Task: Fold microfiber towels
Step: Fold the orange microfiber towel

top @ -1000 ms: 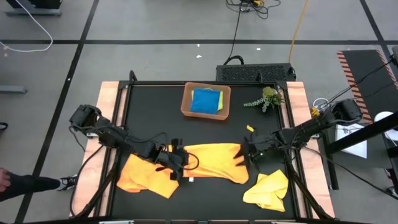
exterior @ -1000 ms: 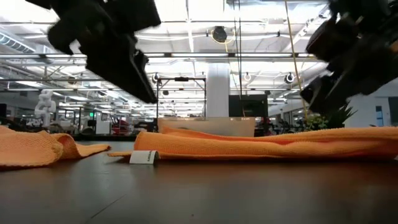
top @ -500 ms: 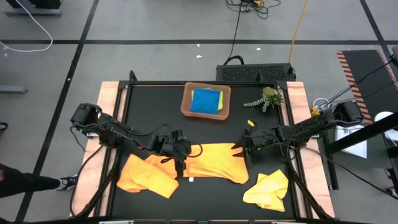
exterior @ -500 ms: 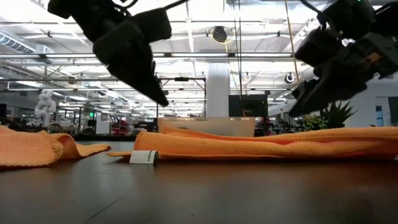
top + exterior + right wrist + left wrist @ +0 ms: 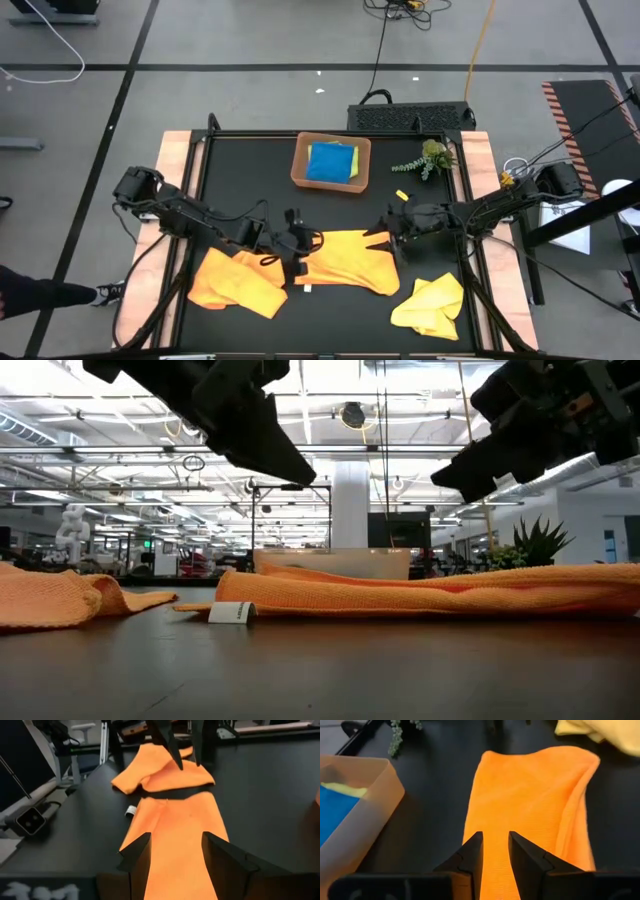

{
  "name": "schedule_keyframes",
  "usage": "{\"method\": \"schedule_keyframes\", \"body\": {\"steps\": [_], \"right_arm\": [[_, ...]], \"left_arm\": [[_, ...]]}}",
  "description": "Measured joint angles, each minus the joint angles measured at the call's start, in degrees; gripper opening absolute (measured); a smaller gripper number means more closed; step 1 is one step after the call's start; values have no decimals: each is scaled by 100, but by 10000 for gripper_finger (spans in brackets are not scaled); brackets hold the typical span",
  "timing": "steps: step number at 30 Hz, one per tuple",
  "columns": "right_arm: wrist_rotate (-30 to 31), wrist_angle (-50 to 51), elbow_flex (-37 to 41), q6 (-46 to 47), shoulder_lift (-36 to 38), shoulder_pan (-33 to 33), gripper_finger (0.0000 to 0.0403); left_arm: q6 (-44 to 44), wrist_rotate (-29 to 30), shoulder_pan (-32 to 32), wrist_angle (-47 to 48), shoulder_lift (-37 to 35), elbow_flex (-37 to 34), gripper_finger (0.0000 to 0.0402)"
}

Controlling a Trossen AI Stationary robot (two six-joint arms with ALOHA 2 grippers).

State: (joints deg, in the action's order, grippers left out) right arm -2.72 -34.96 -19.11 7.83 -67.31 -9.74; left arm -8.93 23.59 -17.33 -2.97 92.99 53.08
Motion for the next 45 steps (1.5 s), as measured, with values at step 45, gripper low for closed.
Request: {"method": "schedule_keyframes", "body": {"steps": [45], "right_arm": [[27, -122, 0, 75, 2, -50, 169]], "left_arm": [[2252, 507, -187, 2573, 150, -54, 93]]}}
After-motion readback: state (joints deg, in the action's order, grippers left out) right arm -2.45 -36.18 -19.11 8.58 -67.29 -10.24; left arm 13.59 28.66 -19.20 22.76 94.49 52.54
